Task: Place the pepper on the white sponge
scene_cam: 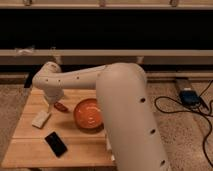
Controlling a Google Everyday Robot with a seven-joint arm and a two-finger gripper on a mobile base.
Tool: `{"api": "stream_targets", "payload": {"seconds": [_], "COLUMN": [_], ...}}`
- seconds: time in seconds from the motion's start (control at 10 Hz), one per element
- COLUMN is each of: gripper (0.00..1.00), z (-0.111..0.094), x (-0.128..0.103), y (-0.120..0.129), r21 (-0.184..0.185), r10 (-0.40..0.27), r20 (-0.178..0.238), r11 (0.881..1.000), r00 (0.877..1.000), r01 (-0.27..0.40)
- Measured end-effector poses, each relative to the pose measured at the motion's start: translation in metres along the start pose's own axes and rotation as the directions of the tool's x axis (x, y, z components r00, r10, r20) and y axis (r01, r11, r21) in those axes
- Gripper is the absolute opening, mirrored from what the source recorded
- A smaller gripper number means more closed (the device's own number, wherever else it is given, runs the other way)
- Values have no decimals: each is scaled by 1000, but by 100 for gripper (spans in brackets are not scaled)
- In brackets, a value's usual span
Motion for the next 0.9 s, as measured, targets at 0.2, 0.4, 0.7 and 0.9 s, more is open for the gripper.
{"api": "stream_targets", "payload": {"seconds": [0.2, 0.4, 0.7, 0.9], "gripper": [80, 80, 80, 80], "z": [19, 31, 53, 63], "x": [12, 23, 44, 46], "y": [3, 3, -6, 1], "r21": [18, 30, 32, 23], "r10": [-56, -88, -154, -153], "r20": [2, 14, 58, 88], "r11": [998, 996, 988, 988], "r00": [998, 996, 986, 984], "r01": [56, 87, 152, 152]}}
